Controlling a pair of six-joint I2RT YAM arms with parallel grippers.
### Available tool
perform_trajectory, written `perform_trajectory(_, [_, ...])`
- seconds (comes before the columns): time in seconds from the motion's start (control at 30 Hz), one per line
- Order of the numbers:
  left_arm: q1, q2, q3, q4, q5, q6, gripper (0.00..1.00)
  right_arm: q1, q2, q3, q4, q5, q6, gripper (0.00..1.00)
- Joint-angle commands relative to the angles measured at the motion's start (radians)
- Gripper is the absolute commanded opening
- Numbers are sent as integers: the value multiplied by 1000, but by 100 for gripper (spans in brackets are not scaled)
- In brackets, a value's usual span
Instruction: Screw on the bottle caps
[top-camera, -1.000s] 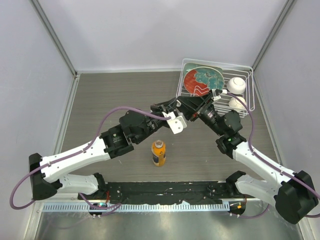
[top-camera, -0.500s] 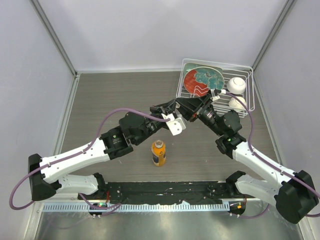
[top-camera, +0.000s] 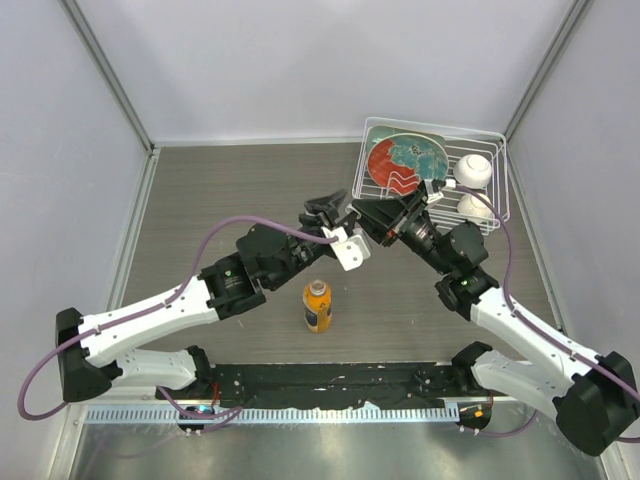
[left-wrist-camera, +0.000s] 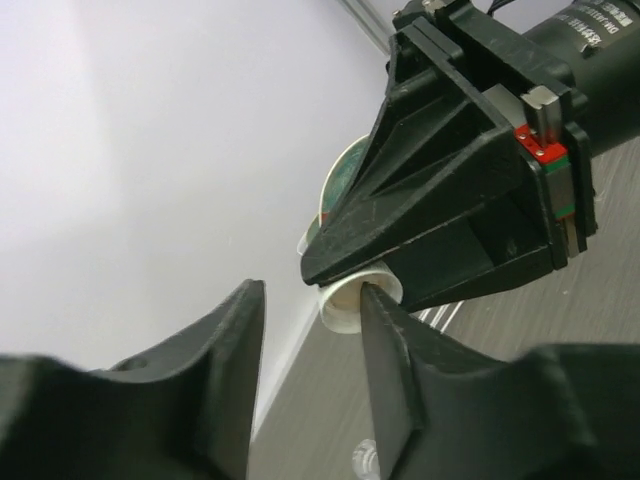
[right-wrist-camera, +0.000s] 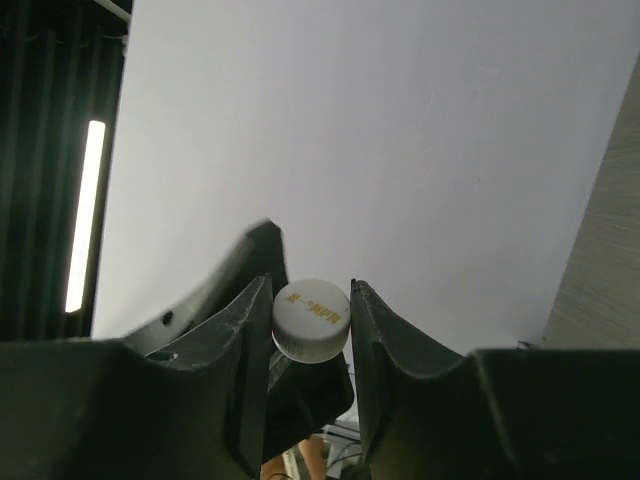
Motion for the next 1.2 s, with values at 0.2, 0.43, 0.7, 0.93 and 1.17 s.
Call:
perform_trajectory(0.2, [73,-61,225,-270,47,-152,94,10,-146,133,-443,71,-316,4])
perform_trajectory(0.43, [186,-23,535,-1038,424,-446,100,10,-178,280,-771,201,-572,4])
perform_trajectory(0.7, [205,-154,294,-1118,669,-687,100,10,-215,429,-1002,345,-779,4])
perform_trajectory(0.93, [205,-185,86,-940,663,-735,100,9,-222,461,-1049,348,-795,4])
perform_trajectory(1.17, [205,-150,10,-808,606,-755,100,10,-278,443,-1049,359,-798,5])
